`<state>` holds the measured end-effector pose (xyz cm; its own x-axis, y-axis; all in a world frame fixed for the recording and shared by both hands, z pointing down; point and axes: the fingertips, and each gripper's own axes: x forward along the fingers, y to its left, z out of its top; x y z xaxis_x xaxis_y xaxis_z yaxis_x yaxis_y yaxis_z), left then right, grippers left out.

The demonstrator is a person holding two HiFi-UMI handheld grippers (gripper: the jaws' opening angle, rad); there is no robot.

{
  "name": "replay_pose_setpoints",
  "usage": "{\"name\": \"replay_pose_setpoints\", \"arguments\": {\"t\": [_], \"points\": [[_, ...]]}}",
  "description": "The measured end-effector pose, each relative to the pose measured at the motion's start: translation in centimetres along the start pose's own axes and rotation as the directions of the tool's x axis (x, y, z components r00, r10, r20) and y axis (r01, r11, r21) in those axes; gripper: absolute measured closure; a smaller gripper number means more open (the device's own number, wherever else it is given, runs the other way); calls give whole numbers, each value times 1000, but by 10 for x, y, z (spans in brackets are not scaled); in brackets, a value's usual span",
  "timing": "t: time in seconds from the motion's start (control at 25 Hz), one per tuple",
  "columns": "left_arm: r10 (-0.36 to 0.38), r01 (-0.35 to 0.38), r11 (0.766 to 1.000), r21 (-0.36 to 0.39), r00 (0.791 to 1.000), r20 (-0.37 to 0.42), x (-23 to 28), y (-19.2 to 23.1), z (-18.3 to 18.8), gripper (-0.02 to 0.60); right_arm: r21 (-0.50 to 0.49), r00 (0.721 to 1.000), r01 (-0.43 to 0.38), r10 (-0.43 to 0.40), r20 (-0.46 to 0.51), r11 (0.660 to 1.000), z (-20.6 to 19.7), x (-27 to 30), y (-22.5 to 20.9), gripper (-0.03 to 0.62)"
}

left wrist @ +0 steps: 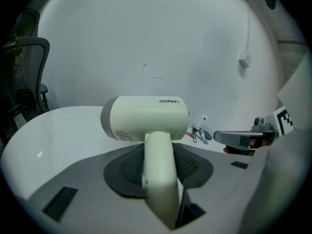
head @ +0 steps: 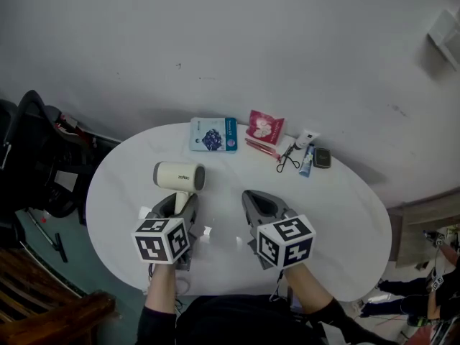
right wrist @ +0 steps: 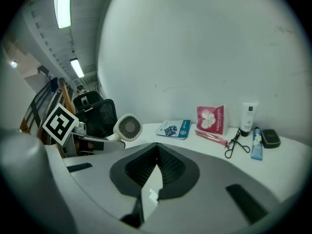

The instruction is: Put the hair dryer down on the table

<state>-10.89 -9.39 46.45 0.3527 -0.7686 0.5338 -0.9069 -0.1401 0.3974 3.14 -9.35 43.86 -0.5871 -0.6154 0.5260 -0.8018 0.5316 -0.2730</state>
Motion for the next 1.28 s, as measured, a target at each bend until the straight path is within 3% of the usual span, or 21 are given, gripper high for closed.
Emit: {"name": "replay_pose_setpoints", "arguments": {"t": [0.92,1.28], "points": [[-3,3,1000,-3,987,-158,72,6,-27,417,52,995,30,-24,-96,998,-23,37,-30,594],[5,2,999,40,984,-177,89,3,-24,417,59,993,33,-26,-119,998,-29,44,-34,594]]}}
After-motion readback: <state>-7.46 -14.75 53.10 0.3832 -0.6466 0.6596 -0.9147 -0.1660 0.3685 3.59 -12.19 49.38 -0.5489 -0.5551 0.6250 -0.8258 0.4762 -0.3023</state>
